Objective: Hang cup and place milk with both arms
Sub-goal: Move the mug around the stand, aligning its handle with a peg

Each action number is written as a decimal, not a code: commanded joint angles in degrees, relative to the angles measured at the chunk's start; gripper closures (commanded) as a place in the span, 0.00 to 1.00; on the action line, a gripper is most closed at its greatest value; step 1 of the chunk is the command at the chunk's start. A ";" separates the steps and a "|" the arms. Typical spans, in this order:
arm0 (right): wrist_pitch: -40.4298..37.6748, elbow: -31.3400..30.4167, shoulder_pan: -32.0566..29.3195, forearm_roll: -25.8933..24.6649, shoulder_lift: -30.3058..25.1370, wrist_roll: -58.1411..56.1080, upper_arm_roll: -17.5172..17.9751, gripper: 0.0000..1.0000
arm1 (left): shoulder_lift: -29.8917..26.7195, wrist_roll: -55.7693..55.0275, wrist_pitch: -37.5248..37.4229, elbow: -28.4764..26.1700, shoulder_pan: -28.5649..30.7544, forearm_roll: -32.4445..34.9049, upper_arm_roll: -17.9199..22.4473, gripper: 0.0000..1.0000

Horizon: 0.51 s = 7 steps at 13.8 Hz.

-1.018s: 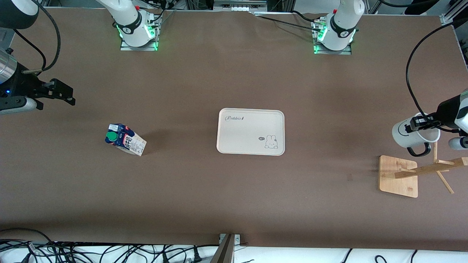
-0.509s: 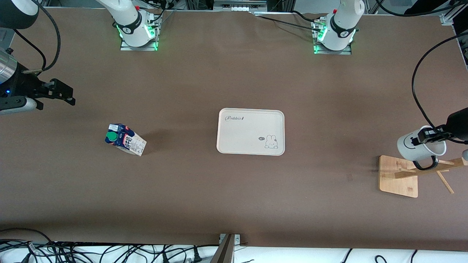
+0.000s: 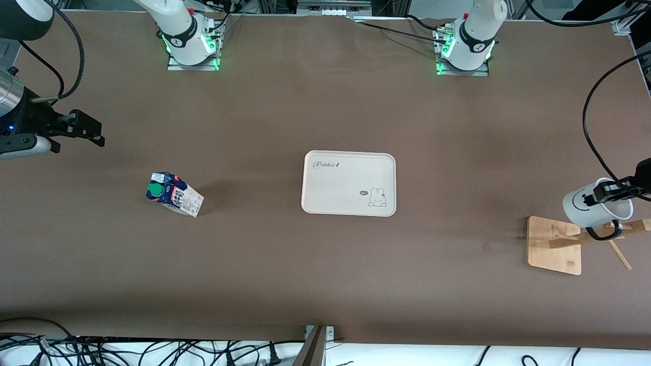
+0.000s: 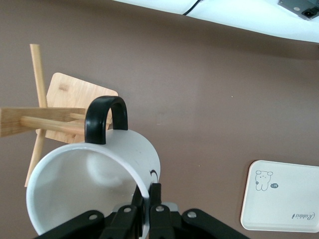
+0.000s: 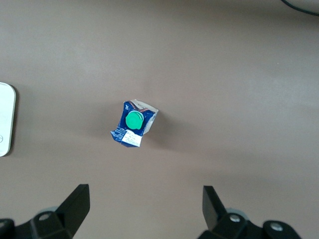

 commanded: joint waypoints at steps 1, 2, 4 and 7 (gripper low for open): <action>-0.52 0.88 -0.49 -0.76 0.26 0.81 0.52 0.00 | 0.99 3.50 -0.72 1.88 0.96 -1.14 -0.21 1.00; -0.52 0.88 -0.49 -0.67 0.26 0.81 0.52 0.00 | 1.17 3.68 -0.72 1.97 1.05 -1.14 -0.21 1.00; -0.52 0.88 -0.49 -0.67 0.26 0.81 0.52 0.00 | 1.17 4.12 -0.72 1.97 1.84 -1.22 -0.21 1.00; -0.52 0.88 -0.49 -0.67 0.26 0.81 0.52 0.00 | 1.17 4.38 -1.07 1.88 3.15 -1.05 -0.21 1.00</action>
